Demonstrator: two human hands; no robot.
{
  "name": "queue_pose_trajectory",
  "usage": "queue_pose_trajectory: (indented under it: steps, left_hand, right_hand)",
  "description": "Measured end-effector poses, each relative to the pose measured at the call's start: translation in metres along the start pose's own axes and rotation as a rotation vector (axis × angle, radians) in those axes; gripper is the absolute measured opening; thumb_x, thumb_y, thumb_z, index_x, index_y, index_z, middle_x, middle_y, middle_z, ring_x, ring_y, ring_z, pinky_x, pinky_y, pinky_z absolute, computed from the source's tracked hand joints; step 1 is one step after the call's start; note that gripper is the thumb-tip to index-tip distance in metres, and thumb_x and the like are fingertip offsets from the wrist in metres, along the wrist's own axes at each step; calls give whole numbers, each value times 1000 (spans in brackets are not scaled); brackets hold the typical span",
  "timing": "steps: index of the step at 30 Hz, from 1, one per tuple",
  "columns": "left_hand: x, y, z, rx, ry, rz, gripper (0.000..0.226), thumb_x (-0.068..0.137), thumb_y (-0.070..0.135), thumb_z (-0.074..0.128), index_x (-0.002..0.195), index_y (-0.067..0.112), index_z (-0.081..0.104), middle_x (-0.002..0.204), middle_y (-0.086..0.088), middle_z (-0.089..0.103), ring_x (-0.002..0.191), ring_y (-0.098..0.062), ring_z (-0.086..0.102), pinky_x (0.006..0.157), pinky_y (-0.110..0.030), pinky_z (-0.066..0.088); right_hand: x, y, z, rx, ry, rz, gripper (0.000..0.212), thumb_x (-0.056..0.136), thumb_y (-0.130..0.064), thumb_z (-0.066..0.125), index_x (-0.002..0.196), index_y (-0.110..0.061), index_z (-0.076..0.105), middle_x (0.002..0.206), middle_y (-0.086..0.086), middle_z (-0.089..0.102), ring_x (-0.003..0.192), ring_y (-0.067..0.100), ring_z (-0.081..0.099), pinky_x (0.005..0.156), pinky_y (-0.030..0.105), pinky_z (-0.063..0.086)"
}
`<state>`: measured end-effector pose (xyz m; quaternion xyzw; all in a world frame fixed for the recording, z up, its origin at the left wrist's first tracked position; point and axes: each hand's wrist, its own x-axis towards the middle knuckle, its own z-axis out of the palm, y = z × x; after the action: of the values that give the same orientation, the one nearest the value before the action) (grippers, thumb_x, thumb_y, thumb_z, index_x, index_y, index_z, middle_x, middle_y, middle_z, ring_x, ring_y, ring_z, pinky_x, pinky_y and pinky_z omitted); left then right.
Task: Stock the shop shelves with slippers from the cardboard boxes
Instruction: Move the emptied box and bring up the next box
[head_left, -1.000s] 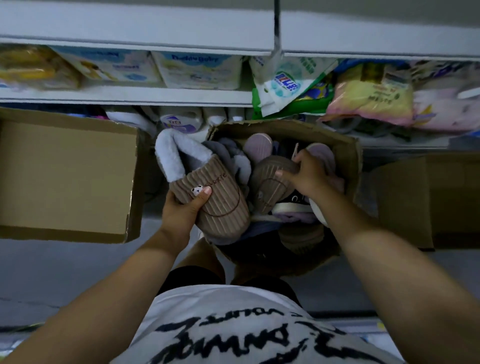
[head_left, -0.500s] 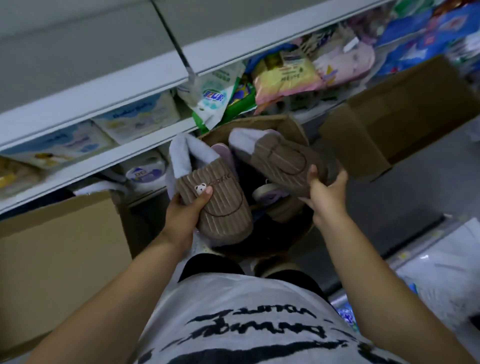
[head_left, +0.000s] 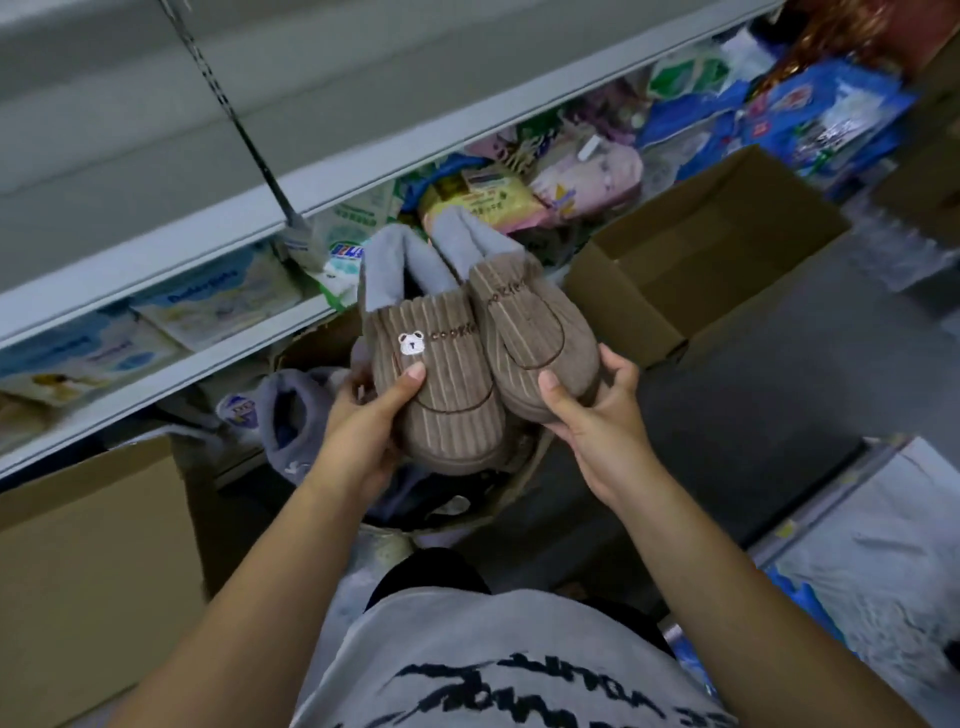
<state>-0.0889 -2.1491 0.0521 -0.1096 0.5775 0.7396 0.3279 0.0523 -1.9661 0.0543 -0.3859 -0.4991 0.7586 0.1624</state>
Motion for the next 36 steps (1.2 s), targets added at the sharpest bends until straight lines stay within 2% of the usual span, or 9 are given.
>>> queue_pose_trajectory:
  steps: [4,9,12,15,19,25,30,33,36]
  left_hand:
    - [-21,-29,54,-4,-84,24,76,80,9,82,142,25,41,126,-1,70,112,-22,70,97,-55,55]
    - [-29,-47,101,57,-163,92,100,66,19,95,150,21,41,133,-6,68,121,-24,66,105,-56,49]
    - [-29,-49,125,56,-198,93,95,69,17,93,150,22,43,133,-5,67,122,-24,65,107,-54,48]
    - [-29,-45,154,26,-220,68,99,63,25,95,148,21,45,132,-5,68,121,-25,66,108,-55,47]
    - [-24,-39,198,54,-261,68,78,76,20,88,144,17,49,131,-7,69,119,-27,67,104,-56,49]
    - [6,-35,276,28,-295,58,73,77,17,81,143,18,50,130,-8,69,115,-25,70,99,-49,54]
    - [52,-35,356,9,-331,29,60,85,12,75,140,19,53,129,-8,70,115,-26,69,97,-46,55]
    - [85,-23,401,35,-368,19,59,83,13,76,138,18,56,127,-8,71,116,-26,69,99,-47,54]
    - [121,-12,440,55,-347,-4,58,82,13,78,137,14,57,126,-11,71,116,-29,68,103,-50,51]
  right_hand:
    - [-6,-15,-59,-135,22,-162,86,65,-45,89,133,-44,37,148,-4,48,132,11,54,105,50,51]
    - [-14,-40,-114,-256,85,-336,84,69,-44,88,136,-49,36,149,-4,48,135,9,50,111,46,47]
    - [-18,-51,-142,-269,99,-374,92,74,-40,87,146,-48,31,153,-11,42,139,5,44,114,44,44]
    - [-12,-62,-161,-213,142,-377,96,67,-48,87,146,-49,33,152,-12,44,139,7,45,112,45,46]
    - [7,-81,-184,-79,167,-331,99,58,-58,92,141,-55,37,148,-10,50,135,12,52,106,50,51]
    - [54,-124,-227,-14,166,-316,97,64,-46,92,144,-49,36,147,-9,49,133,14,53,101,52,55]
    - [120,-173,-269,-36,186,-295,100,56,-56,93,139,-54,37,148,-10,50,132,14,53,101,49,55]
    - [162,-203,-288,65,137,-244,98,67,-34,86,148,-44,33,151,-2,45,128,17,55,86,35,60]
    - [205,-223,-301,116,141,-231,93,73,-23,80,150,-42,31,151,0,45,127,19,56,82,32,60]
